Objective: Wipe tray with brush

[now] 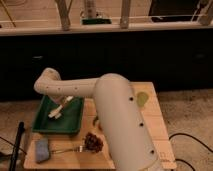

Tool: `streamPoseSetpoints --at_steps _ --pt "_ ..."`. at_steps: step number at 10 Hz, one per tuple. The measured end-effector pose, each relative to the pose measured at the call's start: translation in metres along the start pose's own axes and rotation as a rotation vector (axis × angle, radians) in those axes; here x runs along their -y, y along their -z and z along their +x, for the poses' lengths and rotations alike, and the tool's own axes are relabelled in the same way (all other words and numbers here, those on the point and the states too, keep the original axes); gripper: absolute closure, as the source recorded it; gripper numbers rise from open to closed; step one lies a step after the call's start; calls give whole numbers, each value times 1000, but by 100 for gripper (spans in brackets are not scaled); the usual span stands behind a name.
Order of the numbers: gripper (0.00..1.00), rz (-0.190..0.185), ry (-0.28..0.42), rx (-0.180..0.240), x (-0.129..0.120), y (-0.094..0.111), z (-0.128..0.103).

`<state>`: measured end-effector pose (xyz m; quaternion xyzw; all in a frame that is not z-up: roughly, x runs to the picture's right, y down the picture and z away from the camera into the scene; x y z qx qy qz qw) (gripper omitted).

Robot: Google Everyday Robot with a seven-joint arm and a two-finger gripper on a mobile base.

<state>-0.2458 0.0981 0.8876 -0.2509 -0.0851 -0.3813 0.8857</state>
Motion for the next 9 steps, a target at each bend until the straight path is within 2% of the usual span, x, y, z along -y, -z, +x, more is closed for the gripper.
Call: streamPoseSetpoints --at_steps 3,5,6,8,9 --pt "100 12 -9 12 7 -2 2" --pt "100 20 43 26 16 0 -22" --pt "100 17 59 29 15 0 -27" --pt "100 -20 83 45 -1 -12 -36" --pt "100 -34 76 49 -12 -18 -31"
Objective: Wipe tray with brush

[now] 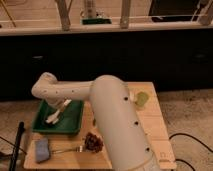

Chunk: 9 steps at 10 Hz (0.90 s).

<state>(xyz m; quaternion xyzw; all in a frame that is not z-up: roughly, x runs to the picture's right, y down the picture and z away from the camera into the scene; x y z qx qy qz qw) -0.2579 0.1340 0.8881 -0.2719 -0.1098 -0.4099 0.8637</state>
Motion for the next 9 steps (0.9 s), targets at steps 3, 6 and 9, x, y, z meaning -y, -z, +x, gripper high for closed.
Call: streamPoseSetpoints --at_steps 3,6,9 --pt "100 -32 -50 8 -38 -6 25" --pt "100 -32 -119 -10 -59 2 56" --pt "100 8 -146 -43 -35 22 78"
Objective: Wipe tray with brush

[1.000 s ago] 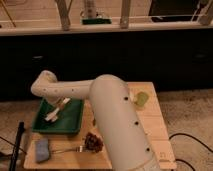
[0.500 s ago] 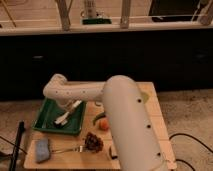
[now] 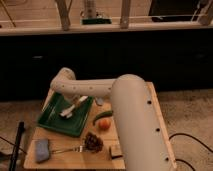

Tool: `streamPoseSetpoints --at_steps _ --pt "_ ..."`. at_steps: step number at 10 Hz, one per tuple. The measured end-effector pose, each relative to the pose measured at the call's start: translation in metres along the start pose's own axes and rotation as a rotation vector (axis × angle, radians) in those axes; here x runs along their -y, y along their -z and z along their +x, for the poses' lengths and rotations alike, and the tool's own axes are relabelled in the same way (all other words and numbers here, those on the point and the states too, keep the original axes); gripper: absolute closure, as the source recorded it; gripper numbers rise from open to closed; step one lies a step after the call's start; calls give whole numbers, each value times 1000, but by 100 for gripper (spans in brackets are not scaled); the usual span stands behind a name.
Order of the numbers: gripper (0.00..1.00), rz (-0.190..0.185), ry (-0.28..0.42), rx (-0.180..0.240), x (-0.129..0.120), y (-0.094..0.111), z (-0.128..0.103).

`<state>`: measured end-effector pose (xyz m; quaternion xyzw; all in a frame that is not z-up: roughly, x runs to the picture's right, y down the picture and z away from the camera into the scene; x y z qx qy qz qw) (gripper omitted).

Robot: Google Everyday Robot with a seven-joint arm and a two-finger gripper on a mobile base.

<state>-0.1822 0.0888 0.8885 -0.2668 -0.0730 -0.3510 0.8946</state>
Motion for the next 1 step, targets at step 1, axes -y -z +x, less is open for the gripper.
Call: streamPoseSetpoints --at_steps 1 --pt "100 9 5 -5 8 2 -3"
